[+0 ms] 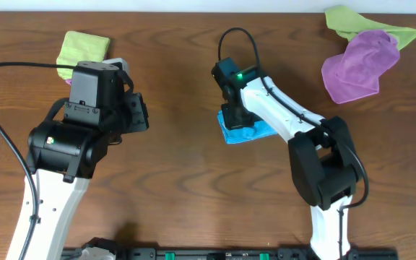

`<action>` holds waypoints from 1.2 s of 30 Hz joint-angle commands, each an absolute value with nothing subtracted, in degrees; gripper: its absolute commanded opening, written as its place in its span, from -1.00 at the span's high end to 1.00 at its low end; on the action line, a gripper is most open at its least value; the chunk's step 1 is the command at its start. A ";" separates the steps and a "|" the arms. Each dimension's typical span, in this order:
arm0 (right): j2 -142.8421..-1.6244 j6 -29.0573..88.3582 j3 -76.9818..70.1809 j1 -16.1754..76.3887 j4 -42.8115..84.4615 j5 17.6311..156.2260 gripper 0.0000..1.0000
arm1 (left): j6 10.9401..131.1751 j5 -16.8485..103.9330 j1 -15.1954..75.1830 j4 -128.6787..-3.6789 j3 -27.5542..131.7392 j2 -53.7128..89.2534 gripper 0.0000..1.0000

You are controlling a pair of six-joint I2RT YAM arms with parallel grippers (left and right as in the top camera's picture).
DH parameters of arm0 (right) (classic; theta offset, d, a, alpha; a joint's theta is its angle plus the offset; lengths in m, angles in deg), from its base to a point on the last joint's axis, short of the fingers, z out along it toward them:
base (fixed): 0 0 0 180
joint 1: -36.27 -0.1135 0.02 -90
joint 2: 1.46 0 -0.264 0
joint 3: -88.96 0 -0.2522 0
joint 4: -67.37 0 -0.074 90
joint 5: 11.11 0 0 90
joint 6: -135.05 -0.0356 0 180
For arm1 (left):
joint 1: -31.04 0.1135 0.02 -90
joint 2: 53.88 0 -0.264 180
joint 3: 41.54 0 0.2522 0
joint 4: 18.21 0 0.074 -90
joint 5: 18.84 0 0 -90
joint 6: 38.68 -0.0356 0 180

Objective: Fold the cloth
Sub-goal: 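Fold the right end over toward the left with the right gripper and release, then grasp the folded blue cloth with the left gripper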

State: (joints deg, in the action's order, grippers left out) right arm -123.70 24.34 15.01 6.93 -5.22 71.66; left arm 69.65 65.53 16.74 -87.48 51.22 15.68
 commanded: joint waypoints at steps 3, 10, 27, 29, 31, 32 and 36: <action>-124.05 25.98 14.77 6.27 -1.57 91.53 -0.56 | 68.01 65.95 16.78 -87.39 51.68 15.42 0.88; -123.91 29.04 18.90 8.37 0.62 107.88 -0.34 | 67.99 68.90 16.78 -86.76 51.52 15.60 0.81; -123.83 32.25 36.28 19.47 -24.82 79.18 0.97 | 67.64 39.70 16.76 -61.73 36.55 36.21 -0.35; -123.83 32.25 34.97 21.42 -23.71 79.64 0.97 | 68.80 35.54 16.76 -56.14 33.97 38.92 -0.35; -123.83 32.25 32.91 23.60 -22.00 81.76 0.97 | 70.94 32.77 16.74 -50.47 31.44 41.28 -0.39; -123.83 32.25 31.52 24.78 -20.85 83.27 0.97 | 71.51 31.13 16.69 -47.59 30.24 42.39 -0.40; -123.83 32.23 26.34 27.76 -16.91 85.28 0.97 | 75.99 27.91 15.32 -36.20 25.67 46.11 -0.50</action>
